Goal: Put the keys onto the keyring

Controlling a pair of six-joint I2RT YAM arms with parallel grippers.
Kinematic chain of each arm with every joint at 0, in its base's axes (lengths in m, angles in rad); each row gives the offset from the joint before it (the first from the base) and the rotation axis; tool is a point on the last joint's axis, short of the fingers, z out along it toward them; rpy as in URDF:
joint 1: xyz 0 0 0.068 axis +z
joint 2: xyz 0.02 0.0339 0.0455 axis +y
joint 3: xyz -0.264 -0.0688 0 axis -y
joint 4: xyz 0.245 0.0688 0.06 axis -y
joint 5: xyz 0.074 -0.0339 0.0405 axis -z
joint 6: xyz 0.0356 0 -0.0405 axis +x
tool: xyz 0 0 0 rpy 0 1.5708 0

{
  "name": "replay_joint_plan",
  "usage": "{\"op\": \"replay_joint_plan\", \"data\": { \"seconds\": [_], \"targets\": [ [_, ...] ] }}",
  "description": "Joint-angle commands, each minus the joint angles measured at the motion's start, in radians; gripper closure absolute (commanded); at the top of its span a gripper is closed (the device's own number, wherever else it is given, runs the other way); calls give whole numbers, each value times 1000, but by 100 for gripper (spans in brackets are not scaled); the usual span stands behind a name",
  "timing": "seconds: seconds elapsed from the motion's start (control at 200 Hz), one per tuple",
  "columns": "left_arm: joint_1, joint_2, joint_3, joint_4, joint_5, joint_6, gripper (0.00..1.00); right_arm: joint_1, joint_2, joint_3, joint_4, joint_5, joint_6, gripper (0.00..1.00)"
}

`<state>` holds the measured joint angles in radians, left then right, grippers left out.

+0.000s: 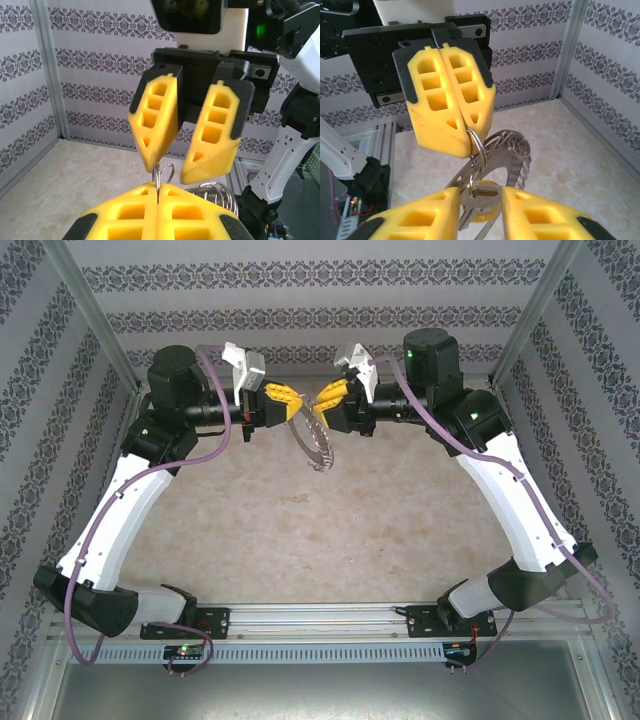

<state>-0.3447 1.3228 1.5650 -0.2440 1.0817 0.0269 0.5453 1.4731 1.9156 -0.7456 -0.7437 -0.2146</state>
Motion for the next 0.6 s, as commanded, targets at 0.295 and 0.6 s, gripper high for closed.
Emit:
{"op": "replay_joint_plan", "data": {
  "seconds": [0.295,0.6],
  "targets": [
    [19,-28,-6,90,35,-27,100,-2,26,33,24,-54,3,91],
    [22,-19,-1,88,40,-30,100,2,28,33,19,-63,-15,90]
  ]
}}
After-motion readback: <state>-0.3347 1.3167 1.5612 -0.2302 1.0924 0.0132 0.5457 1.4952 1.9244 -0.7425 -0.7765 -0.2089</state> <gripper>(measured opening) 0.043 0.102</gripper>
